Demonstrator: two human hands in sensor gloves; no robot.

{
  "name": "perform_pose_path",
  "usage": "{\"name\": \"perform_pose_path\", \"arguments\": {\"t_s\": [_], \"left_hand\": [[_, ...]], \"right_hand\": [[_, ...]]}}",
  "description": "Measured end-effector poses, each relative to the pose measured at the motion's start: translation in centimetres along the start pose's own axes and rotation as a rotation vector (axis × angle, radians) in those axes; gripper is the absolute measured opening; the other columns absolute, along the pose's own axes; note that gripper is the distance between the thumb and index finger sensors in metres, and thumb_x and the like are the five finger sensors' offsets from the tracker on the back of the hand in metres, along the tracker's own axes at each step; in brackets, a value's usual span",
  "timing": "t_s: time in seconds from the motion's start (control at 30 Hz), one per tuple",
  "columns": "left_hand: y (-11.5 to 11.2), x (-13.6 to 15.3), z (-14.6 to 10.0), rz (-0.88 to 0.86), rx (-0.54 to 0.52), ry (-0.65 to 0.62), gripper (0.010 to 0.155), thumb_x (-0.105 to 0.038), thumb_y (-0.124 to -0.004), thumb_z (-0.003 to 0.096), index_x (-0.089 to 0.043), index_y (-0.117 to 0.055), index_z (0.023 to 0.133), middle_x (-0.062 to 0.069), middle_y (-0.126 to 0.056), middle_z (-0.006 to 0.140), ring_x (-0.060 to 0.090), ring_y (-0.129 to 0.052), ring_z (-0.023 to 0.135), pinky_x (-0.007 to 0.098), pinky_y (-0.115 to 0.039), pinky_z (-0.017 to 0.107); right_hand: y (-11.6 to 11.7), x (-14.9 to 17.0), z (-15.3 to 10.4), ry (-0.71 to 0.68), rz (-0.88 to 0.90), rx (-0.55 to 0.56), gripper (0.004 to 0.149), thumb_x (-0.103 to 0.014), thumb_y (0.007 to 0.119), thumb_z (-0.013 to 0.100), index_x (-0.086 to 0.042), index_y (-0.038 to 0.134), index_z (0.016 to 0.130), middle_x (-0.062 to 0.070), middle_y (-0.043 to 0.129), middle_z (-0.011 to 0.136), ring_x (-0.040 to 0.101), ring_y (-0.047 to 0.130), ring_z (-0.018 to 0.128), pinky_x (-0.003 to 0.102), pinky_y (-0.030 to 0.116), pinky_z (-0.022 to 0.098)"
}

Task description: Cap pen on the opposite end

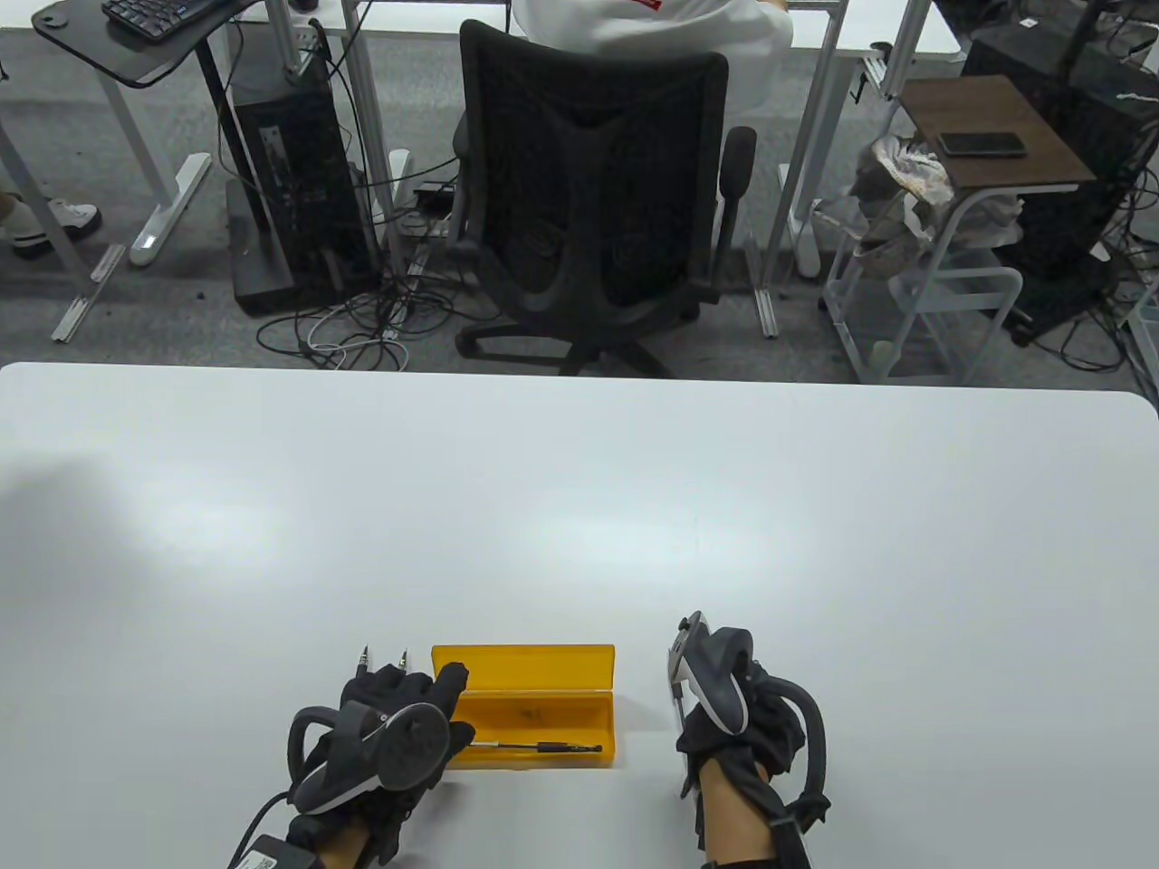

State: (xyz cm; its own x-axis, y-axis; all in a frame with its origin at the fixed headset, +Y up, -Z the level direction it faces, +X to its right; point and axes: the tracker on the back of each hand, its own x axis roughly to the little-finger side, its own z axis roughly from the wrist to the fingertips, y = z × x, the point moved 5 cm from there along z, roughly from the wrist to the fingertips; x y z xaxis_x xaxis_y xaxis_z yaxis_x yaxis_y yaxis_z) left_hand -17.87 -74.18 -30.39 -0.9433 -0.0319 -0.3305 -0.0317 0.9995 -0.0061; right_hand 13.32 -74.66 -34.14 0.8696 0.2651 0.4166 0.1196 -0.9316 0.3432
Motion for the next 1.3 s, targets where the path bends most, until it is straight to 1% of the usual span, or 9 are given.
{"name": "perform_pose_path", "arguments": {"t_s": [0.17,0.23,0.47,0.6,0.73,0.87,1.03,1.07,1.3], "left_hand": [[-1.0,-0.9,0.4,0.070,0.045,-0.022,0.068,-0.050,-0.083,0.0489,-0.020,-0.067,0.108,0.015,-0.088,0.089,0.038,-0.077,0.080,0.065,-0.054,0.068],[-1.4,-1.2,0.5,0.092,0.066,-0.025,0.070,-0.051,-0.083,0.0486,-0.020,-0.066,0.109,0.015,-0.087,0.090,0.039,-0.076,0.081,0.065,-0.053,0.068],[-2.3,-1.3,0.8,0.128,0.108,-0.013,0.071,-0.051,-0.083,0.0487,-0.019,-0.065,0.109,0.015,-0.086,0.090,0.039,-0.075,0.081,0.065,-0.053,0.069],[-2.2,-0.7,1.0,0.082,0.106,0.016,0.068,-0.049,-0.080,0.0502,-0.017,-0.065,0.109,0.014,-0.088,0.089,0.037,-0.077,0.081,0.065,-0.053,0.069],[-2.6,-0.6,1.2,0.111,0.125,0.014,0.071,-0.048,-0.085,0.0481,-0.017,-0.064,0.109,0.011,-0.086,0.090,0.037,-0.076,0.081,0.065,-0.053,0.069],[-2.7,-0.4,1.3,0.075,0.133,0.031,0.072,-0.047,-0.086,0.0475,-0.017,-0.063,0.109,0.012,-0.085,0.090,0.037,-0.076,0.081,0.065,-0.053,0.069],[-2.8,-0.1,1.3,0.044,0.142,0.039,0.074,-0.048,-0.085,0.0472,-0.016,-0.061,0.109,0.012,-0.084,0.090,0.037,-0.075,0.082,0.065,-0.052,0.070],[-2.9,0.0,1.3,0.041,0.145,0.040,0.074,-0.048,-0.085,0.0475,-0.015,-0.061,0.109,0.012,-0.084,0.090,0.037,-0.075,0.082,0.065,-0.052,0.070],[-2.9,0.0,1.3,0.042,0.152,0.040,0.074,-0.048,-0.085,0.0473,-0.013,-0.061,0.109,0.011,-0.083,0.091,0.037,-0.075,0.082,0.065,-0.052,0.070]], "right_hand": [[-3.4,-1.7,-2.3,-0.156,0.184,0.130,0.062,-0.043,0.090,0.040,-0.009,0.082,0.091,0.012,0.098,0.070,0.018,0.100,0.038,0.038,0.086,0.030],[-4.0,-3.2,-3.3,-0.263,0.247,0.137,0.056,-0.042,0.089,0.040,-0.012,0.087,0.086,0.009,0.100,0.065,0.017,0.101,0.036,0.038,0.086,0.029],[-3.8,-8.2,-6.6,-0.551,0.214,0.156,0.047,-0.042,0.088,0.039,-0.019,0.091,0.080,0.005,0.102,0.061,0.017,0.101,0.035,0.037,0.086,0.029],[-3.4,-10.5,-7.6,-0.640,0.186,0.193,0.047,-0.042,0.087,0.039,-0.021,0.091,0.080,0.005,0.101,0.067,0.019,0.100,0.039,0.039,0.085,0.032],[-2.2,-12.5,-8.1,-0.729,0.156,0.181,0.046,-0.040,0.085,0.039,-0.024,0.090,0.081,0.005,0.098,0.075,0.021,0.100,0.045,0.041,0.084,0.036],[-1.0,-13.6,-8.2,-0.743,0.106,0.170,0.044,-0.038,0.084,0.039,-0.026,0.090,0.081,0.004,0.098,0.077,0.022,0.100,0.047,0.041,0.084,0.037],[0.7,-14.7,-7.8,-0.753,0.032,0.105,0.042,-0.037,0.084,0.039,-0.027,0.092,0.078,0.003,0.098,0.075,0.022,0.099,0.047,0.041,0.084,0.037],[0.6,-14.7,-7.8,-0.749,0.031,0.133,0.041,-0.037,0.084,0.038,-0.027,0.092,0.077,0.002,0.098,0.074,0.021,0.099,0.045,0.041,0.084,0.037],[0.9,-14.5,-7.7,-0.769,0.060,0.152,0.041,-0.037,0.084,0.038,-0.027,0.092,0.076,0.002,0.098,0.072,0.020,0.099,0.044,0.040,0.084,0.038]]}}
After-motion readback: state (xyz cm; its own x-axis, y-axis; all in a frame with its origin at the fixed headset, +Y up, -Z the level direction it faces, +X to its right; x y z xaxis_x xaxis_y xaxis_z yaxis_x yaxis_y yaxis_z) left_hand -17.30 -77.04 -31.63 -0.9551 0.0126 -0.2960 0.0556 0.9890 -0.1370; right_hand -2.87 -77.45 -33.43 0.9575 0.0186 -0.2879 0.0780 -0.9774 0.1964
